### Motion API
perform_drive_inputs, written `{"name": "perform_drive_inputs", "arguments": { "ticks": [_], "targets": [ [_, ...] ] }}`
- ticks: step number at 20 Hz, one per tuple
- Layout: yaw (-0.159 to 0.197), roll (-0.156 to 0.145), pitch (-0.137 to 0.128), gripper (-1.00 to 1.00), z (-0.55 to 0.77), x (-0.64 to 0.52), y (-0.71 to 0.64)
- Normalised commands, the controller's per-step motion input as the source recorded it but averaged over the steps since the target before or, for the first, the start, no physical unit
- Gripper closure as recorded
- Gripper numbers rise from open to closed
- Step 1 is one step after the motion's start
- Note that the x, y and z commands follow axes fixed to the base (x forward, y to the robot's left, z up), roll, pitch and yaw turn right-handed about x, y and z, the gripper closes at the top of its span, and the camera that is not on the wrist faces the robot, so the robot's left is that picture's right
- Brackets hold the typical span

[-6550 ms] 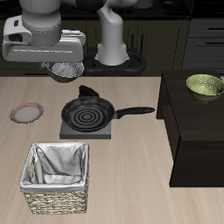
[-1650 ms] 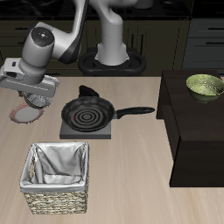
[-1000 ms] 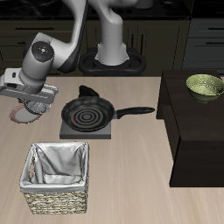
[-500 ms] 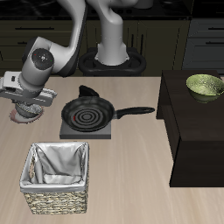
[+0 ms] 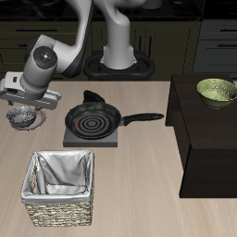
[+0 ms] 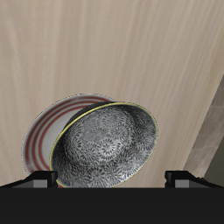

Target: Place the black bowl on the plate

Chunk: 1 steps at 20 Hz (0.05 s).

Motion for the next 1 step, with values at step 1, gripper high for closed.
{"name": "perform_drive_inputs", "arguments": {
  "ticks": [1],
  "targets": [
    [0.007,0.025,-0.014,-1.00,0.09,-0.11,0.00]
  ]
}}
